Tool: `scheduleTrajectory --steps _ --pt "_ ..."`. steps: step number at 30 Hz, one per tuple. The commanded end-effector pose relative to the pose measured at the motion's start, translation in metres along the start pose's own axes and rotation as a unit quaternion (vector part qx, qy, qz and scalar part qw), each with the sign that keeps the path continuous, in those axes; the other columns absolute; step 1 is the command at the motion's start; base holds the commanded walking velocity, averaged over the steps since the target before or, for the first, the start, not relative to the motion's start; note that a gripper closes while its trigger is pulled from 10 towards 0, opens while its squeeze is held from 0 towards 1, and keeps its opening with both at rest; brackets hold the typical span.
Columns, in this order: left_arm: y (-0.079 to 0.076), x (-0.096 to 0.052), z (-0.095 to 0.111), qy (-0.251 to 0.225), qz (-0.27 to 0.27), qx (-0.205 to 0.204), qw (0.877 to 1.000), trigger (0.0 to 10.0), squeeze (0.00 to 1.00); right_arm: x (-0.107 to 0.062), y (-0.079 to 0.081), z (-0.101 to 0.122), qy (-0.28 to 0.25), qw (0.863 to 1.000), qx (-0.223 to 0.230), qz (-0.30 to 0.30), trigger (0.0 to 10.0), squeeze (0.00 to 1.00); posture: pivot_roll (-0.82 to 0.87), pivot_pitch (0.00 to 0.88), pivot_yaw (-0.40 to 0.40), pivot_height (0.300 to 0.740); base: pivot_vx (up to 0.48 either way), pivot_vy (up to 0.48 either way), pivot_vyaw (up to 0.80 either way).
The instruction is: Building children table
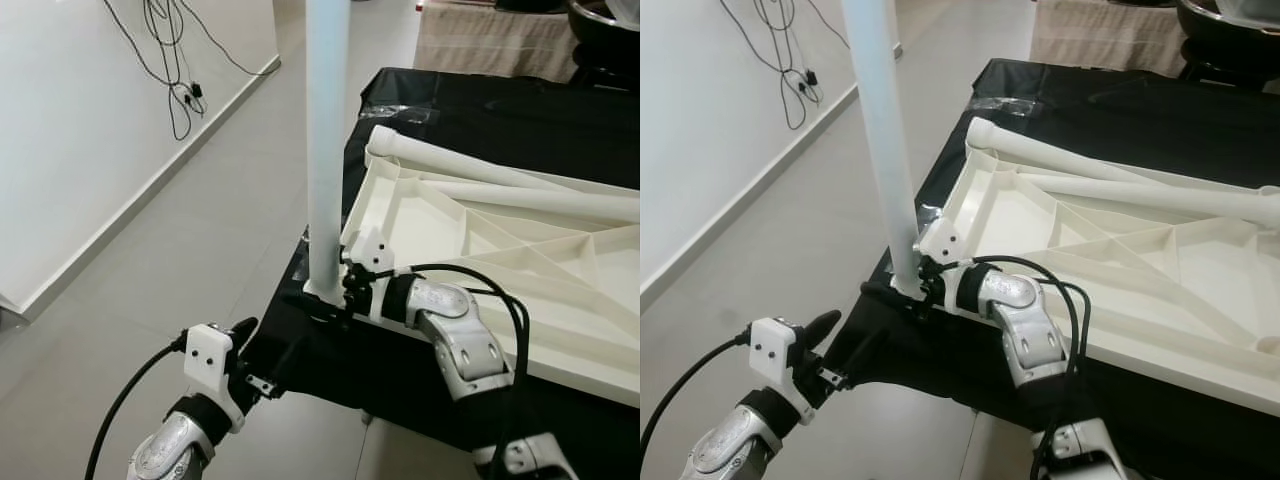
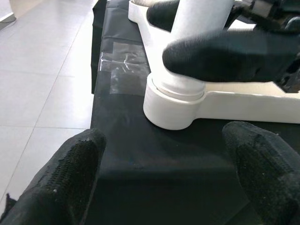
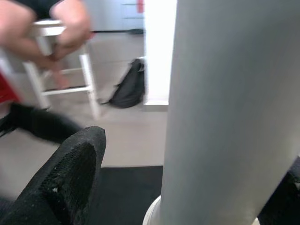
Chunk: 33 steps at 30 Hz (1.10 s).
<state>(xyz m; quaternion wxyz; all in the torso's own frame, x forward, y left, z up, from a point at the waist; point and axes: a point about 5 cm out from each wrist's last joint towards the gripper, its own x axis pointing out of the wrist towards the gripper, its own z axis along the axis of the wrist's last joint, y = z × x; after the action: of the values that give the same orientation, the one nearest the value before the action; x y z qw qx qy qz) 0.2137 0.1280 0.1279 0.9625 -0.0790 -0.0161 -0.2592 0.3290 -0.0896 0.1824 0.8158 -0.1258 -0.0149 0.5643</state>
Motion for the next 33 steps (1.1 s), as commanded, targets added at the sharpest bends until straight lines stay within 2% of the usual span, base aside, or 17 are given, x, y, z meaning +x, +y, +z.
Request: scheduleTrajectory --steps 1,6,7,8,14,16,20,21,25,26,27,28,29,30,31,32,33 --pt "0.0 -0.003 -0.005 0.011 0.006 0.002 1.0 10.0 0.0 0.009 0.012 -0.009 0.009 0.997 0.013 0.08 10.0 0.0 0.06 0.177 0.023 0.74 0.0 0.0 0.0" --pt "-0.001 -0.004 -0.005 0.012 0.006 0.003 1.0 10.0 0.0 0.018 0.008 -0.008 0.009 0.993 0.039 0.112 10.0 0.0 0.08 0.183 0.016 0.74 0.0 0.0 0.0" --pt "-0.002 -0.005 -0.005 0.012 0.007 0.003 1.0 10.0 0.0 0.023 0.008 -0.008 0.016 0.991 0.043 0.128 9.4 0.0 0.09 0.188 0.013 0.74 0.0 0.0 0.0" --pt "-0.003 -0.005 -0.005 0.012 0.007 0.003 1.0 10.0 0.0 0.027 0.006 -0.008 0.018 0.989 0.046 0.141 0.0 0.0 0.09 0.189 0.012 0.74 0.0 0.0 0.0" --pt "-0.004 -0.006 -0.005 0.012 0.007 0.003 1.0 10.0 0.0 0.029 0.005 -0.008 0.019 0.987 0.049 0.151 0.0 0.0 0.09 0.193 0.01 0.74 0.0 0.0 0.0" --pt "-0.006 -0.007 -0.005 0.013 0.007 0.001 1.0 10.0 0.0 0.024 -0.002 -0.009 0.029 0.986 0.042 0.158 0.0 0.0 0.09 0.2 0.008 0.74 0.0 0.0 0.0" --pt "-0.007 -0.007 -0.005 0.012 0.006 0.0 1.0 10.0 0.0 0.021 -0.004 -0.011 0.031 0.987 0.035 0.153 0.0 0.0 0.09 0.203 0.009 0.74 0.0 0.0 0.0" --pt "-0.006 -0.007 -0.005 0.012 0.006 -0.002 1.0 10.0 0.0 0.013 -0.009 -0.01 0.028 0.993 0.02 0.115 0.0 0.0 0.07 0.209 0.008 0.74 0.0 0.0 0.0" --pt "-0.006 -0.007 -0.004 0.012 0.005 -0.002 1.0 10.0 0.0 0.009 -0.012 -0.01 0.025 0.995 0.013 0.095 0.0 0.0 0.06 0.212 0.007 0.74 0.0 0.0 0.0" --pt "-0.006 -0.007 -0.004 0.011 0.006 -0.003 1.0 10.0 0.0 0.005 -0.016 -0.009 0.023 0.999 0.004 0.047 0.0 0.0 0.05 0.216 0.005 0.74 0.0 0.0 0.0" --pt "-0.005 -0.008 -0.004 0.011 0.006 -0.003 1.0 10.0 0.0 0.001 -0.016 -0.013 0.028 0.997 0.008 -0.064 0.0 0.0 0.04 0.217 -0.001 0.74 0.0 0.0 0.0" --pt "-0.005 -0.008 -0.004 0.011 0.006 -0.003 1.0 10.0 0.0 0.001 -0.016 -0.013 0.028 0.997 0.008 -0.064 0.0 0.0 0.04 0.217 -0.001 0.74 0.0 0.0 0.0" --pt "-0.005 -0.008 -0.005 0.013 0.004 -0.001 1.0 10.0 0.0 -0.001 0.002 -0.027 0.041 0.979 0.051 -0.192 0.0 0.0 0.06 0.201 -0.009 0.74 0.0 0.0 0.0" --pt "-0.004 -0.009 -0.004 0.014 0.003 0.002 1.0 10.0 0.0 -0.01 0.015 -0.035 0.058 0.952 0.084 -0.288 0.0 0.0 0.07 0.202 -0.009 0.74 0.0 0.0 0.0" --pt "-0.003 -0.009 -0.004 0.014 0.005 0.003 1.0 10.0 0.0 -0.015 0.028 -0.041 0.07 0.932 0.099 -0.34 0.0 0.0 0.06 0.238 0.013 0.74 0.0 0.0 0.0" --pt "-0.002 -0.01 -0.004 0.014 0.008 0.004 1.0 10.0 0.0 -0.017 0.035 -0.042 0.074 0.926 0.104 -0.356 0.0 0.0 0.06 0.238 0.013 0.74 0.0 0.0 0.0" --pt "-0.002 -0.01 -0.004 0.014 0.008 0.004 1.0 10.0 0.0 -0.017 0.035 -0.042 0.074 0.926 0.104 -0.356 0.0 0.0 0.06 0.238 0.013 0.74 0.0 0.0 0.0"
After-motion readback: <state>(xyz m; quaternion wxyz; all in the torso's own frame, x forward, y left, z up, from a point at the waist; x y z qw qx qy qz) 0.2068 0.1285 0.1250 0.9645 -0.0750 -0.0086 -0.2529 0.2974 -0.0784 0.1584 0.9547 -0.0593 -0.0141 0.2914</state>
